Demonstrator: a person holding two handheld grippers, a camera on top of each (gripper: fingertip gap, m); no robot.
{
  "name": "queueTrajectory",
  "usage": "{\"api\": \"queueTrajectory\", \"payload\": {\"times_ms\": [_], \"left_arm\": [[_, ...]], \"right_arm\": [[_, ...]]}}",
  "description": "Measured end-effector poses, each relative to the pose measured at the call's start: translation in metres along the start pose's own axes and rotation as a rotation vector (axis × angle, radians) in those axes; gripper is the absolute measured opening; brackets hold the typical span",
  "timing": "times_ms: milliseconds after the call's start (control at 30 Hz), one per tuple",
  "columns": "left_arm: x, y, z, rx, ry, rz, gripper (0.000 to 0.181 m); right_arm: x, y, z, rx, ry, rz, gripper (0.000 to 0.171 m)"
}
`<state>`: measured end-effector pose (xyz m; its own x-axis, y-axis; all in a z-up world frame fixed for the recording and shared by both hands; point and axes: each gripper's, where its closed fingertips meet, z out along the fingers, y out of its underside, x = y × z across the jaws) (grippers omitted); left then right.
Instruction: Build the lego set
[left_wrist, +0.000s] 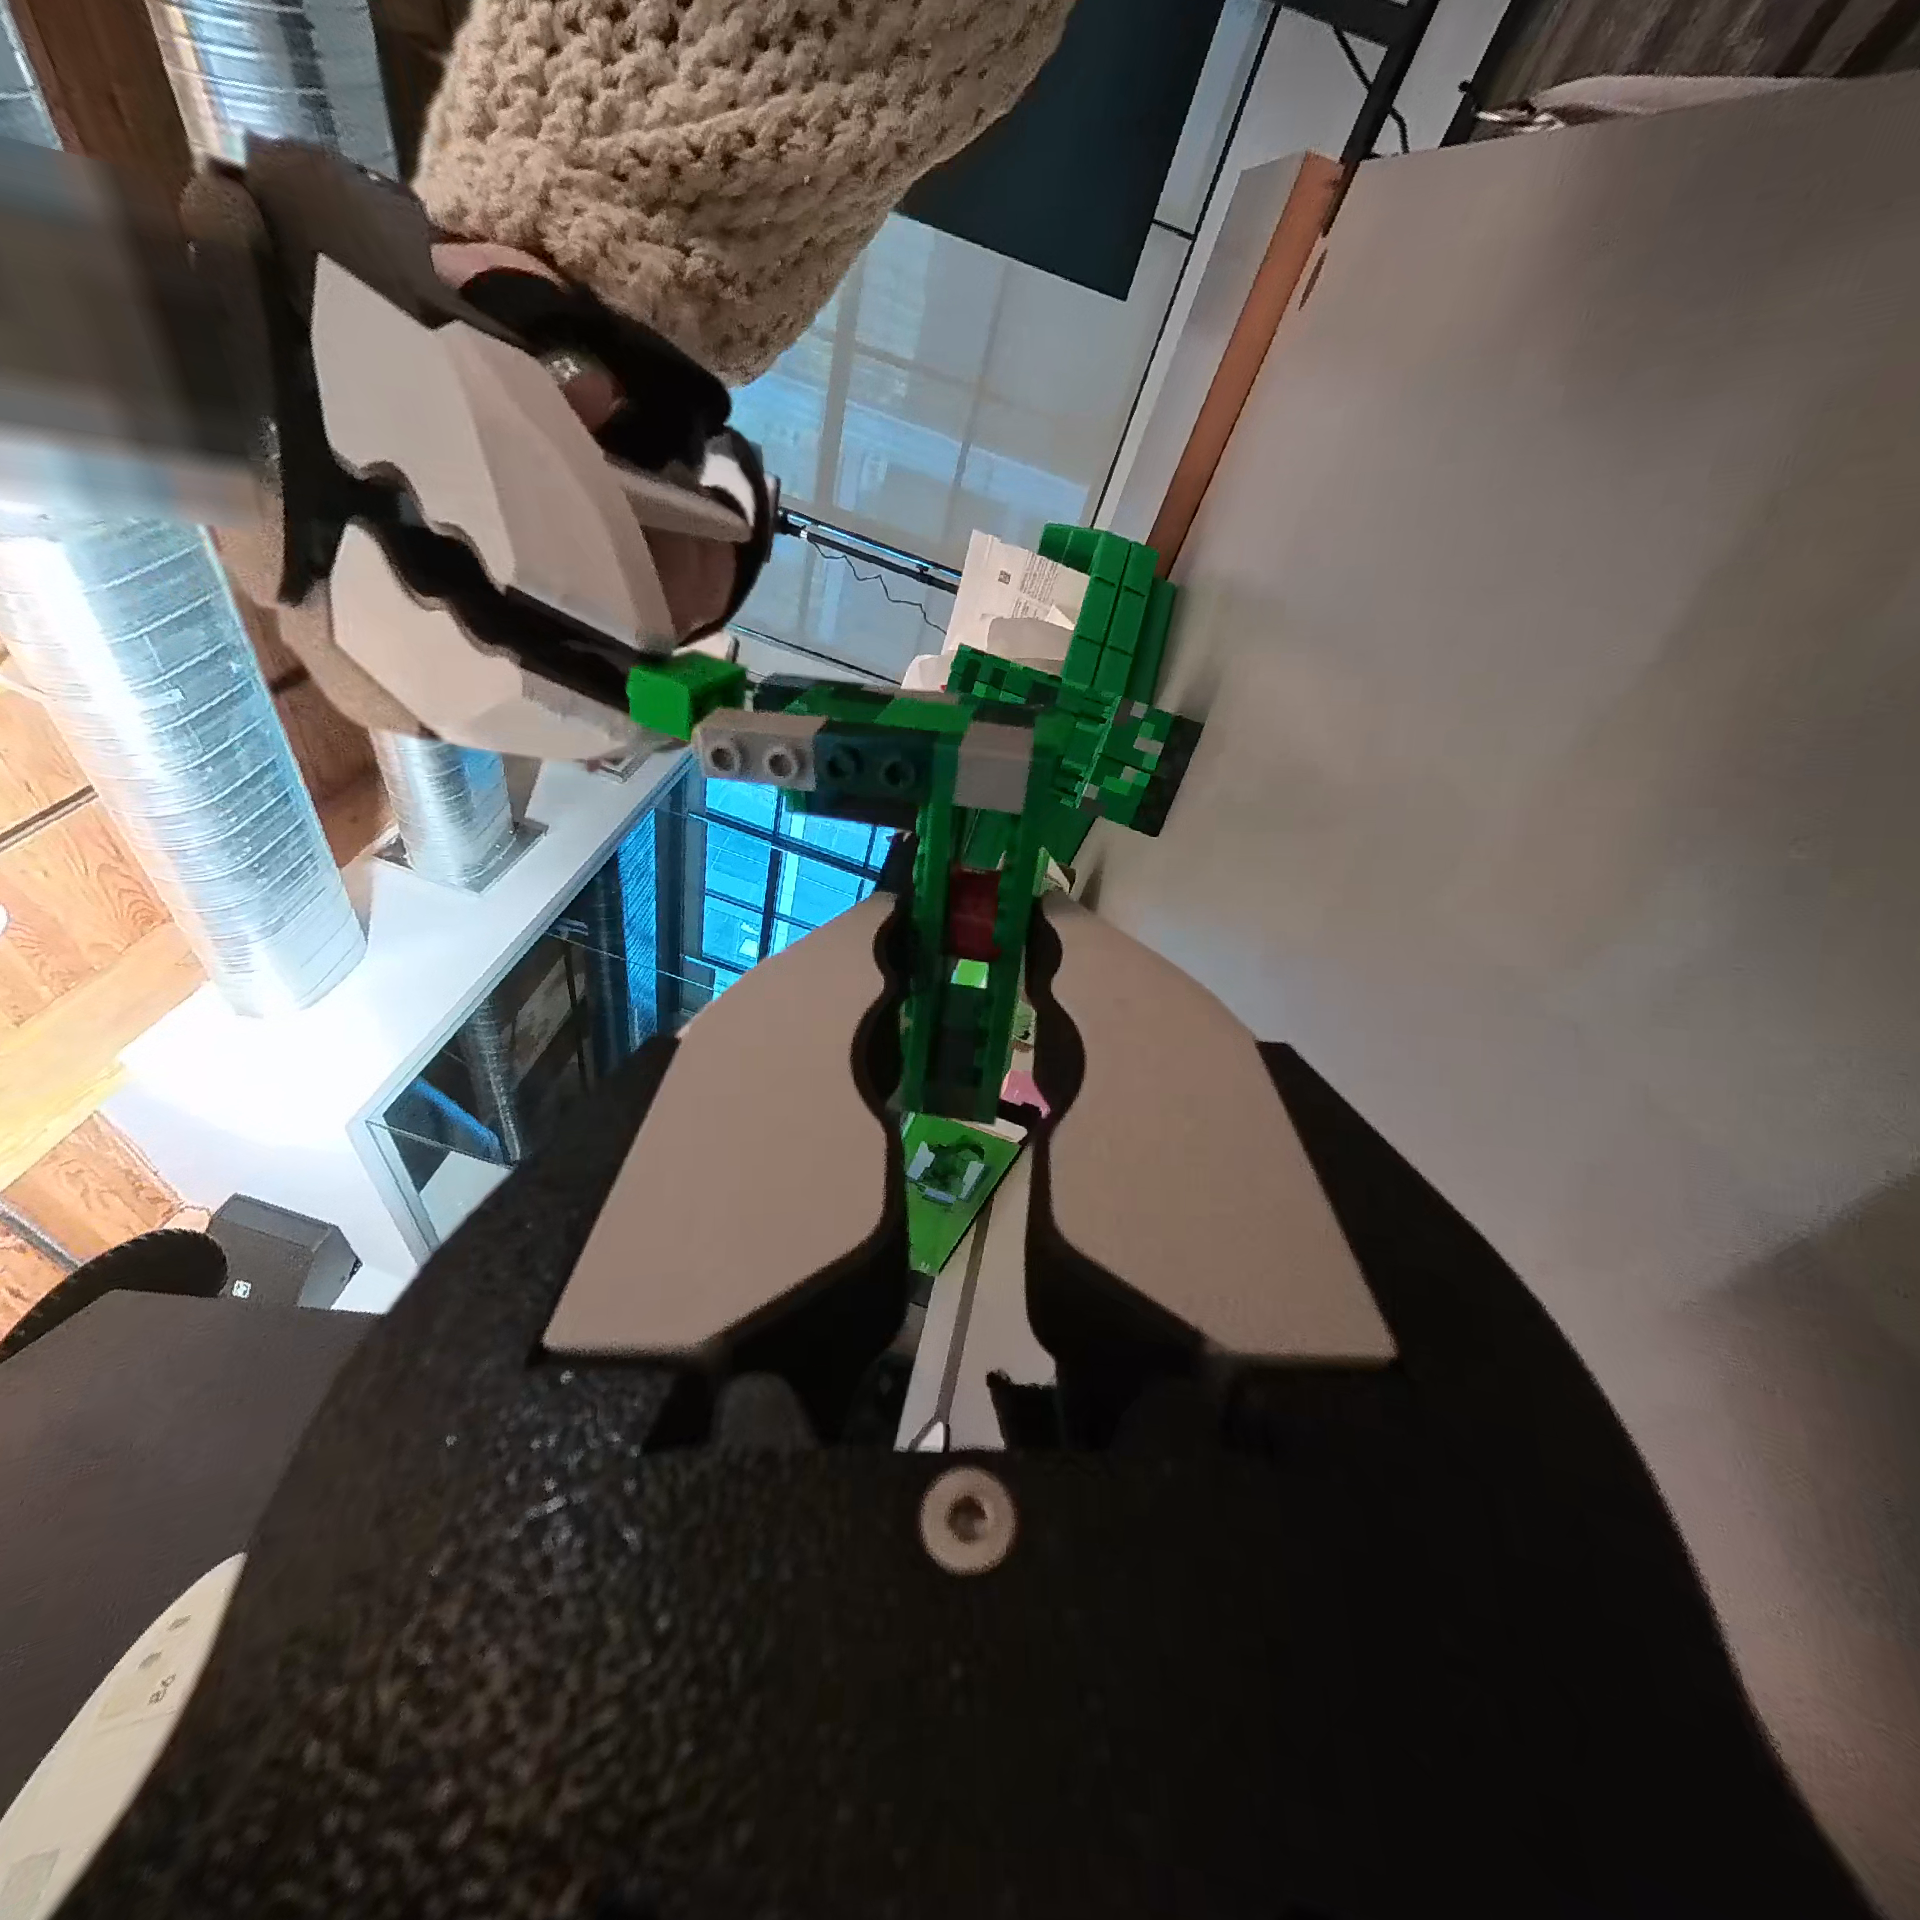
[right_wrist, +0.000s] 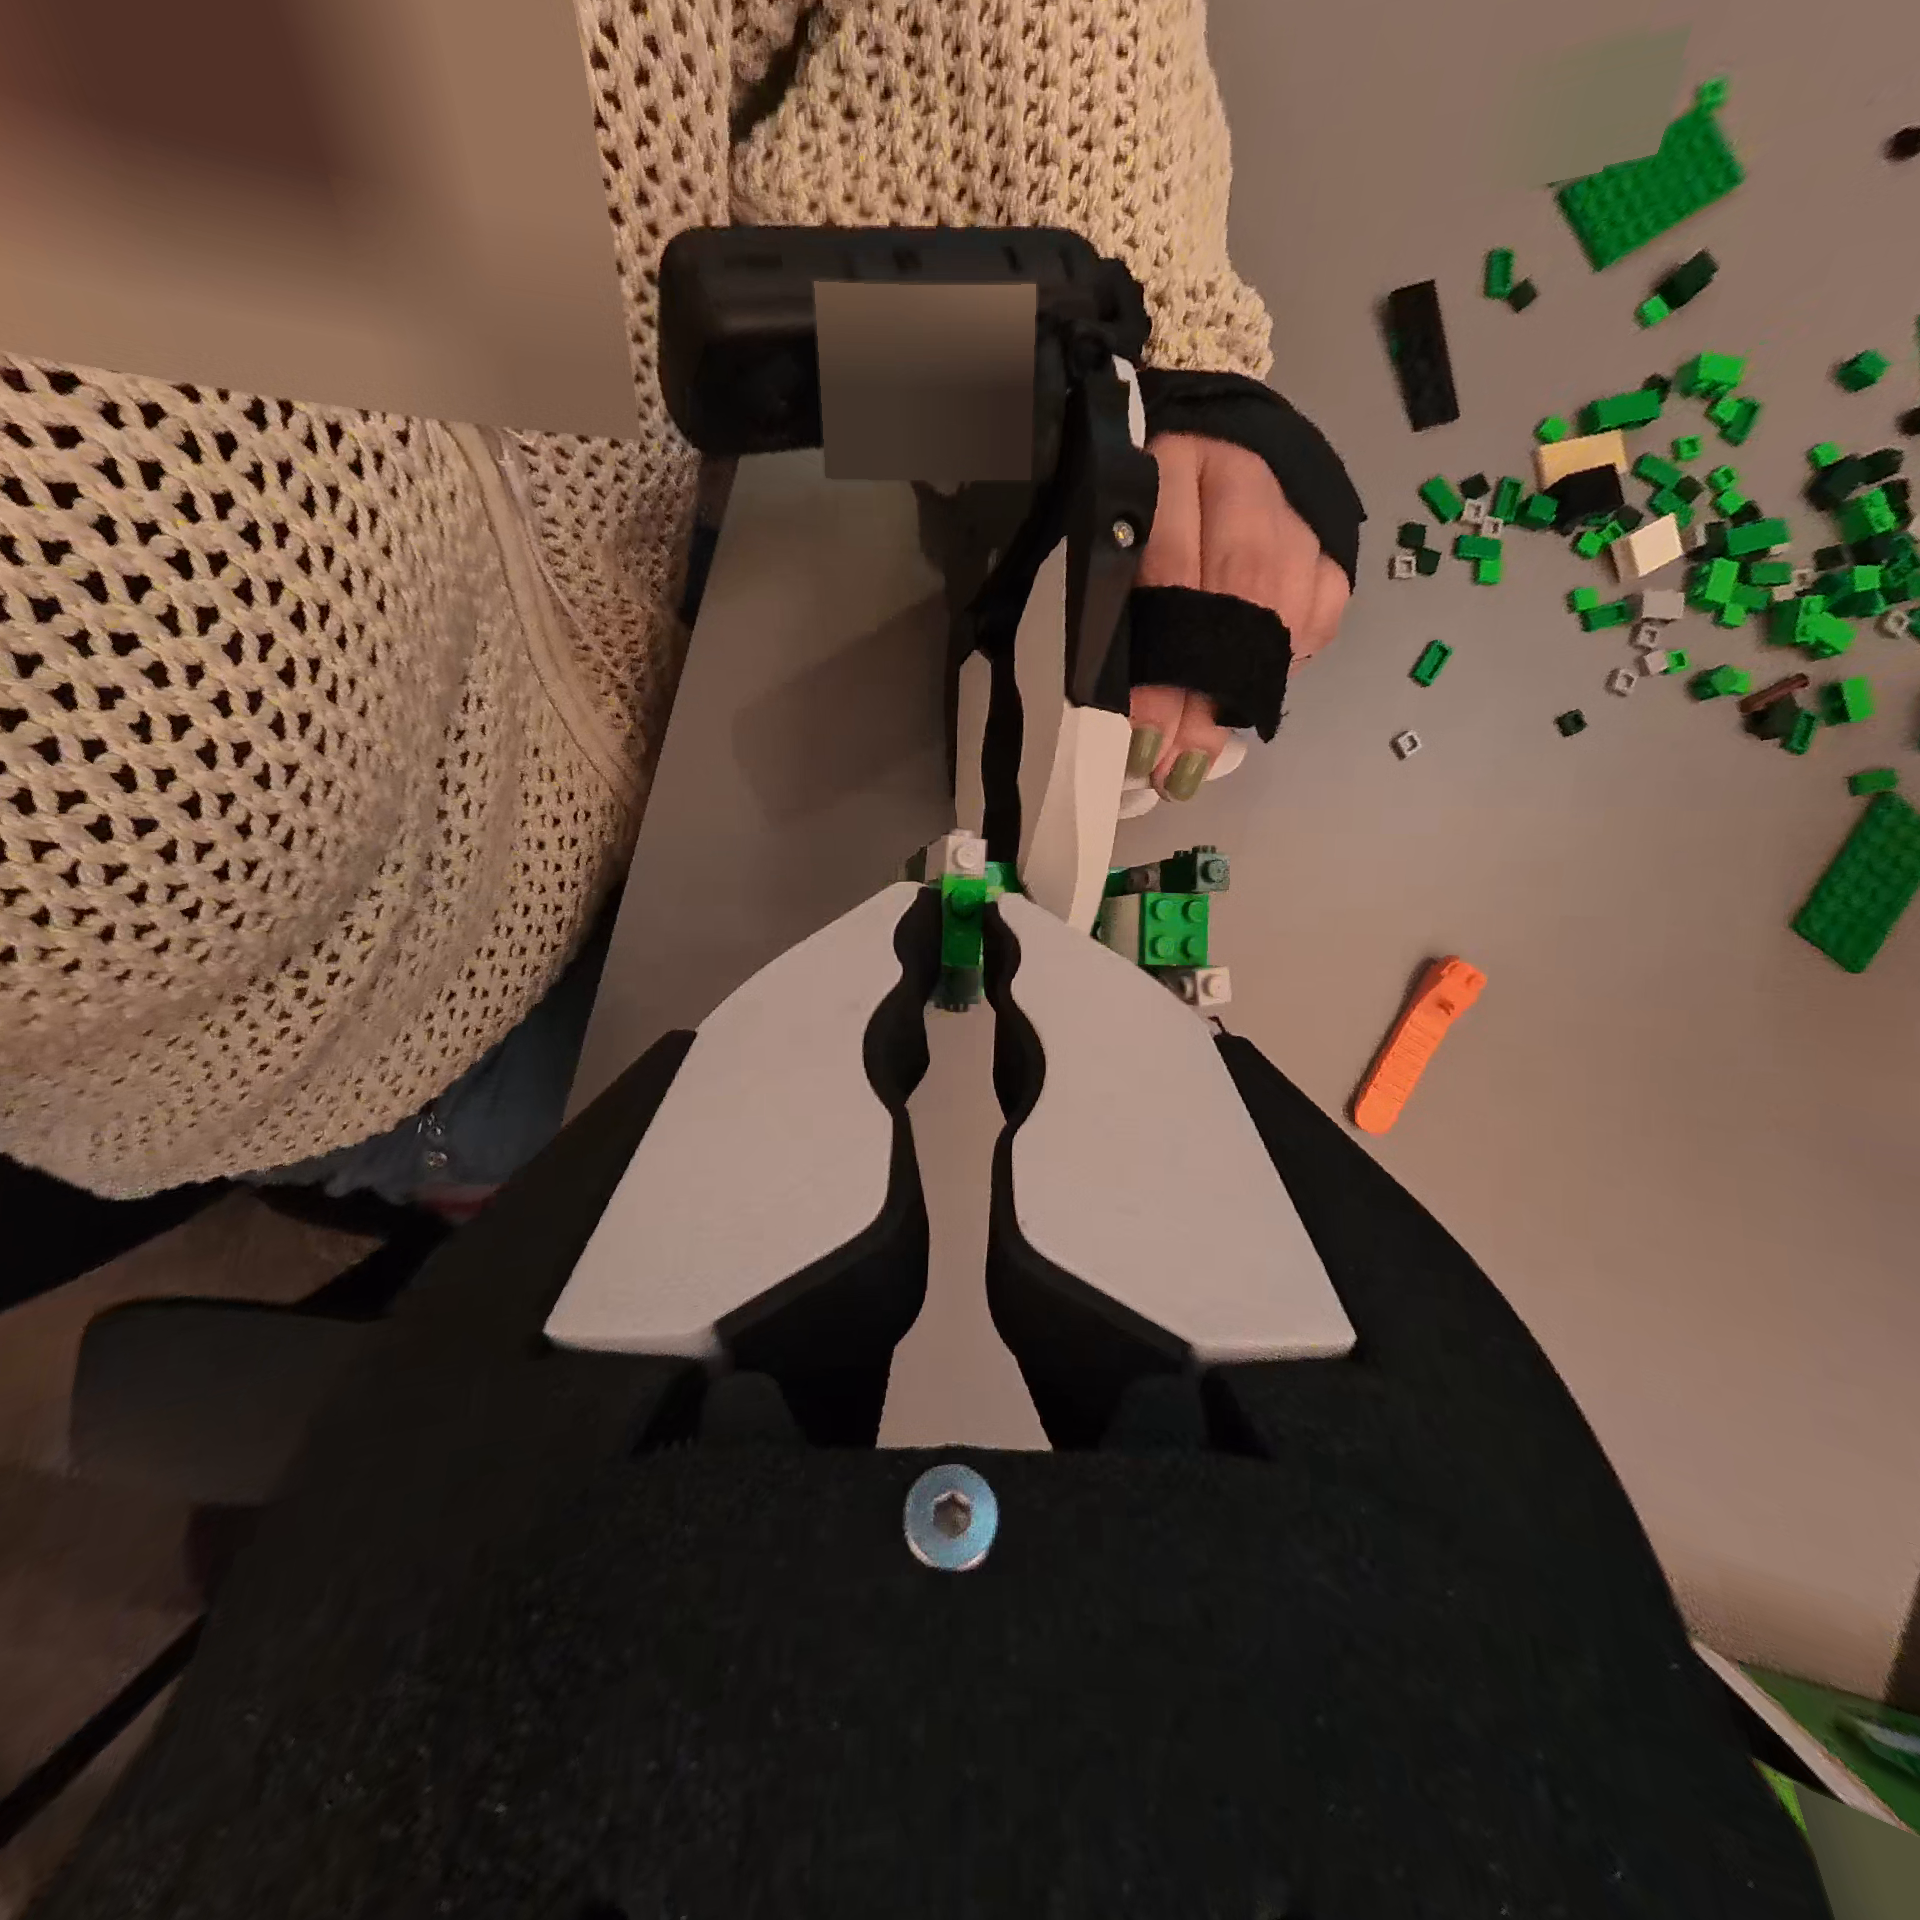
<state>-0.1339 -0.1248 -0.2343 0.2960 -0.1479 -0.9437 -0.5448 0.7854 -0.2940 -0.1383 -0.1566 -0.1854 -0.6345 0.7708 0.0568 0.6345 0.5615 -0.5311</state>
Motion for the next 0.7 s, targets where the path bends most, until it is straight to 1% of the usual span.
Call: {"api": "queueTrajectory", "payload": {"times_ms": [200, 467, 700], "left_arm": [[0.004, -0.001, 0.0, 0.003, 0.018, 0.014, 0.02], [0.009, -0.002, -0.001, 0.01, 0.05, 0.026, 0.02], [0.008, -0.001, -0.001, 0.006, 0.044, 0.027, 0.02]], "right_arm": [[-0.002, 0.003, 0.003, 0.005, 0.031, -0.05, 0.007], [-0.005, 0.009, 0.009, -0.042, 0.002, -0.049, 0.007], [-0.006, 0.011, 0.014, -0.072, -0.014, -0.055, 0.007]]}}
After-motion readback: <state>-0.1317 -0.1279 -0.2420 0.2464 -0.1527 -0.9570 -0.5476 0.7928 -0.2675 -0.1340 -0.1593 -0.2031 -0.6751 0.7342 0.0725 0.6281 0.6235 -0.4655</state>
